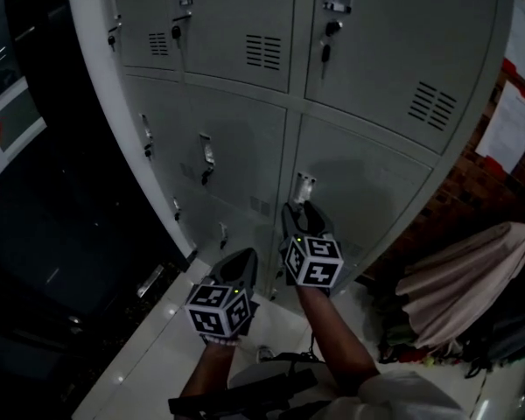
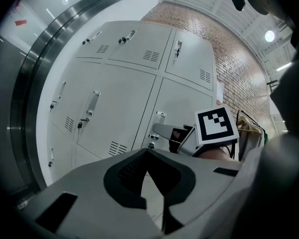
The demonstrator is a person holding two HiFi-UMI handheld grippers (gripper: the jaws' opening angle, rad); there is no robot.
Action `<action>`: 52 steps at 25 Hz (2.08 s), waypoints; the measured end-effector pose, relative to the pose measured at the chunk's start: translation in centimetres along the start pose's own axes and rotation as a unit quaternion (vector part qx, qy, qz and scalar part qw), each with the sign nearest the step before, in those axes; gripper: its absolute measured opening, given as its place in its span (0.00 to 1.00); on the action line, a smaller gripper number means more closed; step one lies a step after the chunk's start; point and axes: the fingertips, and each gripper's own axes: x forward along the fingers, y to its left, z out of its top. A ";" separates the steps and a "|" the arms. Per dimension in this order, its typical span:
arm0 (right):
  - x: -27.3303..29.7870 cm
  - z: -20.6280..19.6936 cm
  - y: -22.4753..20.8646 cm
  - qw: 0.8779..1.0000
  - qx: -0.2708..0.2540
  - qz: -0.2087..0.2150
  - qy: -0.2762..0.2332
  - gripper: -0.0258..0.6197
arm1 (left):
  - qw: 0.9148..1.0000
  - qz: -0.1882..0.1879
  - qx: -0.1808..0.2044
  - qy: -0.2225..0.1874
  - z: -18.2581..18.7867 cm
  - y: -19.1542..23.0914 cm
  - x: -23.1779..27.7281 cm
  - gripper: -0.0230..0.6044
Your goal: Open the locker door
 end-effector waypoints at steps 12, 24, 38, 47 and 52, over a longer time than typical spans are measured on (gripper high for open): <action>4.0 0.2 -0.4 0.998 -0.036 -0.053 0.001 0.38 | 1.000 -0.001 0.000 -0.002 0.9 2.4 2.0 0.02; 0.8 -0.1 2.3 0.998 -0.067 -0.008 -0.006 0.34 | 1.000 0.014 -0.017 -0.008 -0.3 2.6 -0.1 0.02; -7.7 -1.3 6.2 0.996 -0.078 0.043 -0.008 0.33 | 0.999 0.024 -0.030 -0.005 -3.9 -1.7 -5.7 0.02; -13.3 -2.1 6.9 0.995 -0.087 0.057 -0.001 0.33 | 0.999 0.022 -0.043 -0.005 -6.2 -5.3 -9.4 0.02; -14.9 -2.5 6.2 0.994 -0.096 0.054 0.009 0.24 | 0.999 0.012 -0.045 -0.007 -6.7 -7.1 -10.0 0.02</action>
